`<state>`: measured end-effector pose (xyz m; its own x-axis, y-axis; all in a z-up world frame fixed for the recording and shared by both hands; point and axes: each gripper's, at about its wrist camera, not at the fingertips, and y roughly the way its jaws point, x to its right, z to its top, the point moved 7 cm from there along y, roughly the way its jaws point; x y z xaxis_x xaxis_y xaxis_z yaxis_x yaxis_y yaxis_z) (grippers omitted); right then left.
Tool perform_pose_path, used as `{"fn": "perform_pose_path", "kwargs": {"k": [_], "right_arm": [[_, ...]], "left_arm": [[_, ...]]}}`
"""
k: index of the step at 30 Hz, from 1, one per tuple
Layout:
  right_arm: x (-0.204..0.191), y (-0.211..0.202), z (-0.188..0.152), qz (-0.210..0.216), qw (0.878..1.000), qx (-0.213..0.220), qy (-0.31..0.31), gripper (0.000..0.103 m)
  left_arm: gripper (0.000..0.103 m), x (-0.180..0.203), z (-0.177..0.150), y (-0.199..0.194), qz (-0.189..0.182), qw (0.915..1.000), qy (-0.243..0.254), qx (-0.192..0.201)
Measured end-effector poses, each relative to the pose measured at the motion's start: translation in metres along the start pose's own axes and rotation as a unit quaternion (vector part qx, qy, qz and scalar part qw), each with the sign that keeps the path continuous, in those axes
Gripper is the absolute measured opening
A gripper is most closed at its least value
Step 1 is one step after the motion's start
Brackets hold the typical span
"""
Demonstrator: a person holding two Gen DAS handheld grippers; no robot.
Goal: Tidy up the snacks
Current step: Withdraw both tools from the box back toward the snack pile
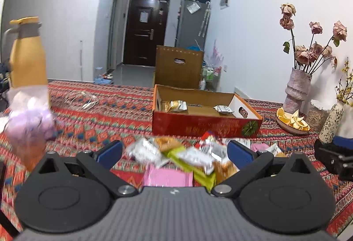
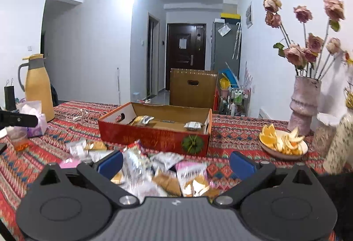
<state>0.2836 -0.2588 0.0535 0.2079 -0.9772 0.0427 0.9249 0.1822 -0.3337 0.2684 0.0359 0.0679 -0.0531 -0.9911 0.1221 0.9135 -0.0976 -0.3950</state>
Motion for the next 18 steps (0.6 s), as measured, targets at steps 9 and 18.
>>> {"fn": "perform_pose_path", "kwargs": {"k": [9, 18], "right_arm": [[-0.011, -0.036, -0.07, -0.003, 0.999, -0.017, 0.034, 0.103], [-0.021, -0.058, -0.11, -0.013, 0.998, -0.021, 0.06, 0.103]], "left_arm": [[0.103, 0.014, -0.07, -0.033, 0.01, 0.9991, 0.04, 0.007], [0.103, 0.009, -0.113, -0.023, 0.015, 0.998, 0.031, -0.053]]}}
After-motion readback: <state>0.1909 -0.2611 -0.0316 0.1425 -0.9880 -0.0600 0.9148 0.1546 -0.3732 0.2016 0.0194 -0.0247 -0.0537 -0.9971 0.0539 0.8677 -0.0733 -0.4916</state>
